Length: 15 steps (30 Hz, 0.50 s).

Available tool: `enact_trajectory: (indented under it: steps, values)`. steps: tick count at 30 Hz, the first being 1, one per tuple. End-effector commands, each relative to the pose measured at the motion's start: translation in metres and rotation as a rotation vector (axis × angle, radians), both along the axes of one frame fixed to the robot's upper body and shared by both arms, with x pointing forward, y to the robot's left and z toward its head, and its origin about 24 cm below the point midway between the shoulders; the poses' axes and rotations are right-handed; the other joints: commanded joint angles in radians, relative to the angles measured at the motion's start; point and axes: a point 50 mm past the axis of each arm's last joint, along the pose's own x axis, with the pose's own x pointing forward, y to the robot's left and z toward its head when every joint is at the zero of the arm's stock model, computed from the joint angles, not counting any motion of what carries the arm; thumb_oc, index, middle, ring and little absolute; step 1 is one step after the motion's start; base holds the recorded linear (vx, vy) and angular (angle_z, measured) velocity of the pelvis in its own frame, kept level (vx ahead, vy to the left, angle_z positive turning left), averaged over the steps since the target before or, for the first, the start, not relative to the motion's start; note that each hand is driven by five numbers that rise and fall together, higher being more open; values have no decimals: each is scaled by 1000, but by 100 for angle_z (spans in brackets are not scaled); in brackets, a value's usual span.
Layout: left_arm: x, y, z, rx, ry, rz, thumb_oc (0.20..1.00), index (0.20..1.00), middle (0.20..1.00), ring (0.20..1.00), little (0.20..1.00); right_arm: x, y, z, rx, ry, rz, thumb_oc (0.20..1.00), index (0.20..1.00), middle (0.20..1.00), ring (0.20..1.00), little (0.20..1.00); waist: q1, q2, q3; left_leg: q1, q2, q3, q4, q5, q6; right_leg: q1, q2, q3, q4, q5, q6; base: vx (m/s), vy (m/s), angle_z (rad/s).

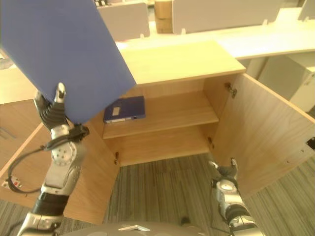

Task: Put the empty folder in the office cabinet

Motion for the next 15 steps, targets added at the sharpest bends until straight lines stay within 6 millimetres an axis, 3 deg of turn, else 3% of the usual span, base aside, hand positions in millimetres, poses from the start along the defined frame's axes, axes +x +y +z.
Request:
enact_trajectory:
  steps: [1, 4, 9, 12, 15]
  values:
    - [0, 5, 7, -107, -61, -139, 200, 200, 200, 200, 200, 27, 13, 21, 164, -157, 7, 1000, 1000, 1000, 1000, 1000, 10, -61, -6, -68, -6, -8, 1, -54, -11, 49, -127, -51, 87, -178, 85, 8, -8, 17]
    - [-9, 2, -2, -160, -33, -183, 200, 200, 200, 200, 200, 36, 15, 33, 203, -224, 34, 1000, 1000, 1000, 1000, 1000, 17, -65, -3, -67, -6, -18, 1, -52, -11, 53, -126, -57, 91, -180, 82, 7, -14, 16]
    - [-23, -11, -22, -185, 66, -359, 200, 200, 200, 200, 200, 63, 25, 79, 317, -422, 159, 1000, 1000, 1000, 1000, 1000, 47, -77, 6, -78, -1, -42, 1, -41, -11, 53, -121, -76, 94, -177, 81, 0, -18, 14]
    - [-28, -17, -27, -194, 97, -445, 200, 200, 200, 200, 200, 71, 27, 91, 365, -457, 210, 1000, 1000, 1000, 1000, 1000, 56, -81, 9, -84, 0, -49, 1, -36, -11, 45, -121, -80, 100, -175, 83, -13, -5, 14]
    - [-35, -32, -29, -233, 130, -620, 200, 200, 200, 200, 200, 85, 54, 120, 517, -528, 387, 1000, 1000, 1000, 1000, 1000, 73, -89, 14, -97, 0, -55, 1, -30, -11, 31, -120, -82, 107, -170, 87, -21, -3, 8]
